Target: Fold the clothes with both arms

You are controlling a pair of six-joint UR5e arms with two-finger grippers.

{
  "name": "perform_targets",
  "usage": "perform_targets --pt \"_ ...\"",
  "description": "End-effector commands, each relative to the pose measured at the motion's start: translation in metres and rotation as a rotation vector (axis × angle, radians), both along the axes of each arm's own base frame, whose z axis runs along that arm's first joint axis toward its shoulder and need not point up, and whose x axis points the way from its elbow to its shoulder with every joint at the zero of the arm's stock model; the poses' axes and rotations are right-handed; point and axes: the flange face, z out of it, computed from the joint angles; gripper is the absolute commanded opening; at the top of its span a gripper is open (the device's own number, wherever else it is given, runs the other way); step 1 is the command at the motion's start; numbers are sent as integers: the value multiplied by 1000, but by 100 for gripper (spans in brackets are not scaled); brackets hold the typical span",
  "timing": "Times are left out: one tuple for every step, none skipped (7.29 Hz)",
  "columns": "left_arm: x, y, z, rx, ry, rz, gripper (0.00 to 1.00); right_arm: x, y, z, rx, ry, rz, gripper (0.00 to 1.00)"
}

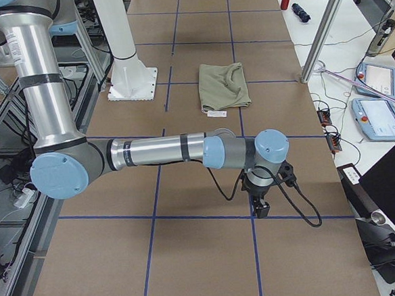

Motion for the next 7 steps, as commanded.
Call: perform_targets --pt "-1 28 43 -153 3 -7 100 1 41 50 -36 9 14 100" --pt "0 37 43 -256 24 -2 100 3 50 62 -62 7 20 100" --pt "5 44 44 -337 68 9 100 9 56 67 -72 0 33 100" --pt "6 48 57 -383 89 12 100 11 59 70 -80 -27 44 100" --pt "7 54 92 -425 90 19 100 16 60 72 -87 -41 57 100" --pt "7 54 96 -413 89 18 100 21 61 72 -88 -45 68 100" --pt "7 54 98 -416 89 18 100 28 65 74 -91 -46 83 100"
